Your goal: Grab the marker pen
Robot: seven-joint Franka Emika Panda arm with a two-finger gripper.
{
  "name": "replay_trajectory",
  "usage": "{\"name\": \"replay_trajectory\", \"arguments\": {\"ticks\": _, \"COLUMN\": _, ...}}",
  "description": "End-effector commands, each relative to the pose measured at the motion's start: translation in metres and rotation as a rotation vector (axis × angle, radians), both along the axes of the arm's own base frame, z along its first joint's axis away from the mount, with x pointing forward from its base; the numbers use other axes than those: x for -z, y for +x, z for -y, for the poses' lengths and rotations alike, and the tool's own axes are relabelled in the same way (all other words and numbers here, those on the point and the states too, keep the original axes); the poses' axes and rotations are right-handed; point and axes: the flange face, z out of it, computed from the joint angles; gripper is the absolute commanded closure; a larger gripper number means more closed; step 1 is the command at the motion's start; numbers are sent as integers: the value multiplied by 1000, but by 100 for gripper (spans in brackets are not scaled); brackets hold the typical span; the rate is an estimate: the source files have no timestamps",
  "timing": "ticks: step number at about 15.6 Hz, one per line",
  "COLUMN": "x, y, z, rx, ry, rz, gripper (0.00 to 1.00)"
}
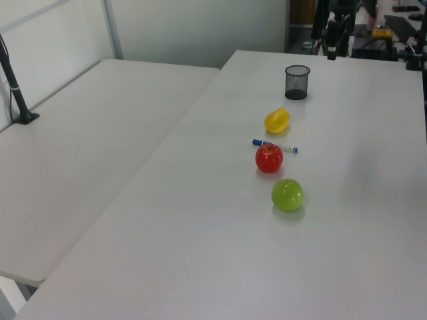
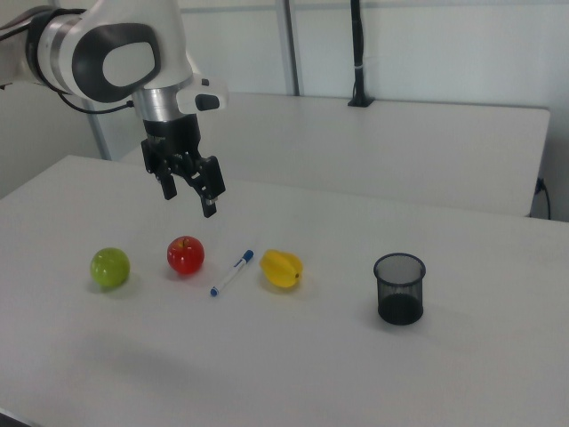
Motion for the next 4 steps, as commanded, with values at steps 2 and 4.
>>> {"name": "replay_trajectory", "arguments": {"ticks": 2, "x": 1, "y": -13, "z": -3, "rx": -23, "ry": 22, "rz": -14, "gripper": 0}}
{"name": "replay_trajectory", "arguments": {"ticks": 4, "x": 1, "y": -12, "z": -4, "rx": -25, "ry": 22, "rz": -15, "gripper": 0}}
